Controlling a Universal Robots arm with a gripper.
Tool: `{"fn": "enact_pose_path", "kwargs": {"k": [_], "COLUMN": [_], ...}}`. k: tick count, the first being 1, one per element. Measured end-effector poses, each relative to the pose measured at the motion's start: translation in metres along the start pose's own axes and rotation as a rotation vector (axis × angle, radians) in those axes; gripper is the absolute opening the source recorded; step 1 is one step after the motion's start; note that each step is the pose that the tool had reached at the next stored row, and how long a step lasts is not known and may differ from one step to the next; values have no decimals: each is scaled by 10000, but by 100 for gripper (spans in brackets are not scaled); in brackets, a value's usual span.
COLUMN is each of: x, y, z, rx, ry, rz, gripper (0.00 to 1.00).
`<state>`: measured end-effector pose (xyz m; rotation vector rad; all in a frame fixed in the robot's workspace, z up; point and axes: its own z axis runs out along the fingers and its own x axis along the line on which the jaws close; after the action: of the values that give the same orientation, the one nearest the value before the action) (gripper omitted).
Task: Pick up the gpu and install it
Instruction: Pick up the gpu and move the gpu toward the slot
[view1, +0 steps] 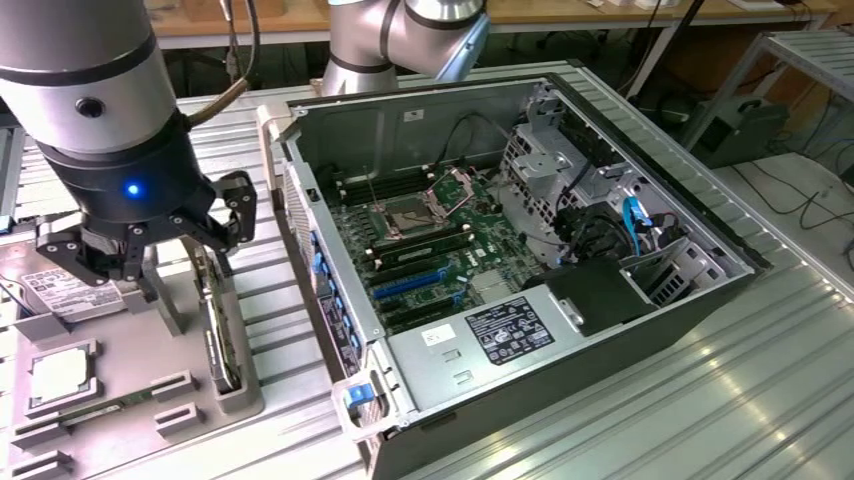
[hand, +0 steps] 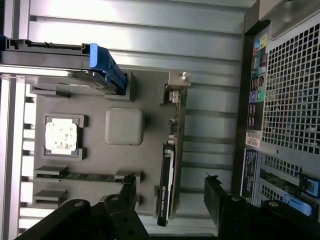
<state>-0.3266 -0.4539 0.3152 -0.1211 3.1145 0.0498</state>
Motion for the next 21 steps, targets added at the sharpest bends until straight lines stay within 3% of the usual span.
{"fn": "enact_pose_path", "kwargs": {"k": [21], "x": [12], "y": [-37], "z": [387], "rx": [0], "ry": [0], "rz": [0], "gripper": [66]}}
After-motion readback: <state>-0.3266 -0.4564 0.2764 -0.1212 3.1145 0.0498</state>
